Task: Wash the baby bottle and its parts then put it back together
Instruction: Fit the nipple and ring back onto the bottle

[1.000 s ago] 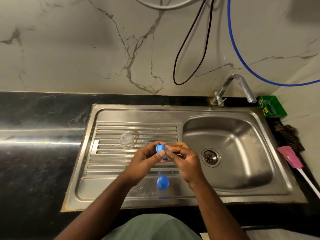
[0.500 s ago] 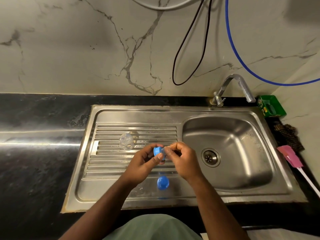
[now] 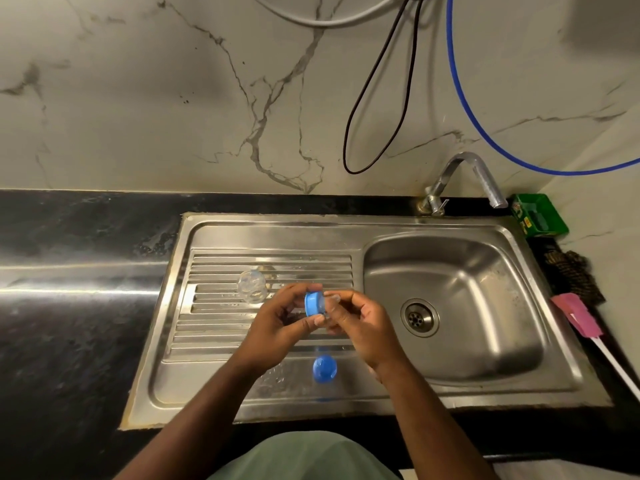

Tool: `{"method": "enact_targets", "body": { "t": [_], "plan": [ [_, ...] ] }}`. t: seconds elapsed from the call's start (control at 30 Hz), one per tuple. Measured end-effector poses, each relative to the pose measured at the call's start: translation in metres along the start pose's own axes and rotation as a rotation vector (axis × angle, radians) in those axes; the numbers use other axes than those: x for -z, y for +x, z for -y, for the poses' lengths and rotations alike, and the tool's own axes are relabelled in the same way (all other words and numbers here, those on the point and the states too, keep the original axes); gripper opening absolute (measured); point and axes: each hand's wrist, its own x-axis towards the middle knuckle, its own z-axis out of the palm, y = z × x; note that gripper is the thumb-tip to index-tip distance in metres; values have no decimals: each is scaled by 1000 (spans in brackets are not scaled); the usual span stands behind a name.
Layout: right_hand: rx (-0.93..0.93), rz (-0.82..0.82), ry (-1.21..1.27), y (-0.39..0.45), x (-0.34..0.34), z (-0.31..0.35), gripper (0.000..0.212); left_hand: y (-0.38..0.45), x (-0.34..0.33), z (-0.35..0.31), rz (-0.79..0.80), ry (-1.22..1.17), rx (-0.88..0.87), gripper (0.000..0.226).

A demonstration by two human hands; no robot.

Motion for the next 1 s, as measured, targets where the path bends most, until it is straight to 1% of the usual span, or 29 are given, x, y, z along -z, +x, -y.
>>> {"method": "enact_targets", "body": {
  "t": [0.07, 0.1, 0.2, 0.3, 0.37, 0.43, 0.5, 0.57, 0.6, 0.67, 0.7, 0.73, 0.77, 0.8, 0.83, 0.93, 0.97, 1.0],
  "plan": [
    [20, -5, -68, -2, 1, 1, 21, -1, 0, -2, 7, 58, -13, 47],
    [15, 5, -65, -2, 3, 2, 18, -1, 1, -1, 18, 46, 3, 48],
    [-51, 77, 32, 1, 10, 4, 16, -2, 2, -2, 27, -18, 64, 52],
    [-129, 85, 93, 3, 10, 8, 23, 0, 2, -7, 42, 84, 58, 62],
    [-115, 39, 24, 4, 7, 8, 21, 3, 2, -5, 57, 154, 25, 56],
    [-9, -29, -110, 6, 2, 7, 16, 3, 0, -3, 25, 125, 18, 47],
    [139, -103, -151, 6, -5, 5, 14, 3, -3, -5, -25, 23, 22, 42],
    [313, -188, -189, 5, -11, 3, 13, 4, -6, -8, -56, -67, 20, 39],
    [430, -220, -249, 5, -12, 1, 14, 3, -8, -8, -61, -121, 30, 38],
    [687, -242, -424, 4, -10, -2, 16, 0, -13, -8, -63, -259, 72, 38],
    [777, -237, -488, 3, -9, -3, 16, -1, -15, -8, -66, -318, 101, 38],
    [827, -228, -517, 2, -7, -4, 16, -3, -16, -9, -67, -358, 123, 38],
    [830, -221, -515, 1, -5, -4, 15, -4, -17, -9, -60, -382, 134, 38],
    [780, -211, -473, 1, -5, -3, 14, -4, -16, -10, -45, -397, 136, 39],
    [669, -197, -380, 0, -6, 0, 14, -4, -14, -10, -28, -403, 133, 39],
    [185, -166, 21, -1, -13, 13, 19, -1, -4, -13, 27, -385, 128, 40],
    [88, -155, 81, 0, -13, 15, 24, 0, -2, -13, 39, -371, 126, 41],
    [33, -135, 107, 1, -13, 14, 28, 0, -1, -12, 42, -354, 125, 42]
  ]
}}
